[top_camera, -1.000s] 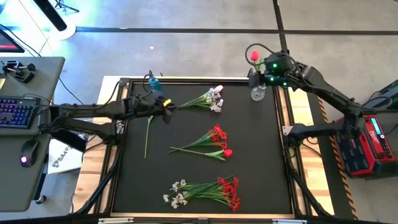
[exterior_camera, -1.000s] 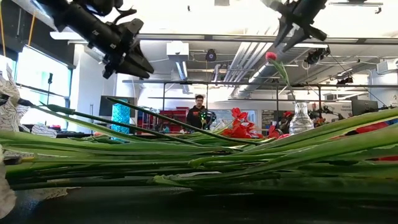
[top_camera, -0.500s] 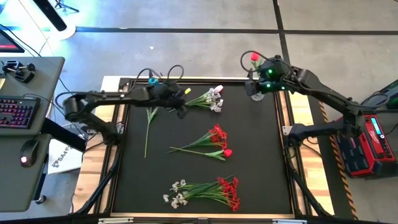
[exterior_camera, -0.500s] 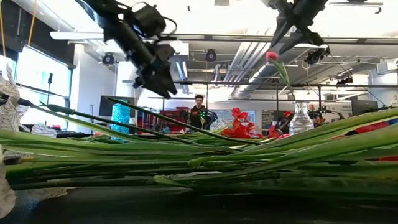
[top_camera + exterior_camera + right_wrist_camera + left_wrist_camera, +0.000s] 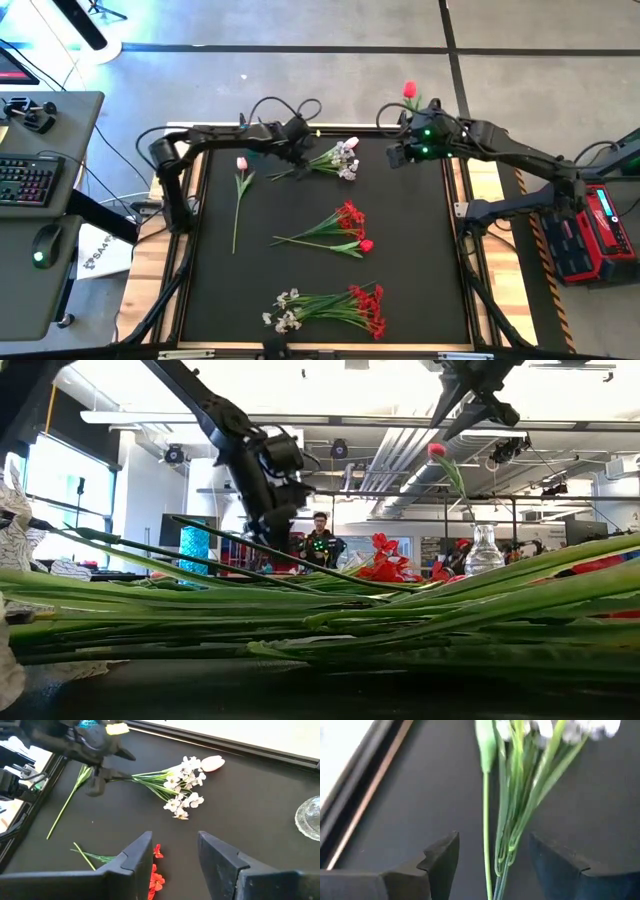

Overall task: Sort flowers into vase by color
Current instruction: Put the top white flowers into the transparent vase

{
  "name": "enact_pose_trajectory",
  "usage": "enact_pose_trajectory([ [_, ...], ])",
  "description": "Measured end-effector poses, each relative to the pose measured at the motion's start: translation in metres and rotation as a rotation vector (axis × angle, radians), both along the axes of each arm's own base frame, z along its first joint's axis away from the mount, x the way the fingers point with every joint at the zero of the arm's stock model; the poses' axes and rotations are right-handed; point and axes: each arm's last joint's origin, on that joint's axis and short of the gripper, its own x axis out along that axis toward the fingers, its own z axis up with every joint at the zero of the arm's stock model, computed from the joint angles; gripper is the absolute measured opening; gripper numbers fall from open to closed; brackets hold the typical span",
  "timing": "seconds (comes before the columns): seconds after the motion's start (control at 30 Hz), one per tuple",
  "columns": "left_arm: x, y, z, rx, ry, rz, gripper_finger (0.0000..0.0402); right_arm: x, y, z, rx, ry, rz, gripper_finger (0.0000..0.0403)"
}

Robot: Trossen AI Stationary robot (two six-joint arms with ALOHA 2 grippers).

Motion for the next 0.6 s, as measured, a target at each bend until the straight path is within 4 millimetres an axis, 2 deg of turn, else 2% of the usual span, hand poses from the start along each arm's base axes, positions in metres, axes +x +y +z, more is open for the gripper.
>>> enact_pose_trajectory([
  [0.17, 0.006, -0.003, -0.015, -0.012, 0.041, -0.108, 0.0203, 0.000, 0.001, 0.000, 0.000, 0.000, 0.005, 0.0142],
  [0.33, 0.007, -0.002, -0.019, 0.020, 0.056, -0.137, 0.0187, 0.000, 0.001, 0.000, 0.004, -0.002, -0.001, 0.0142],
  [0.6, 0.006, 0.005, -0.018, 0.061, 0.039, -0.161, 0.0118, 0.000, 0.001, 0.000, -0.009, 0.003, -0.013, 0.0142],
])
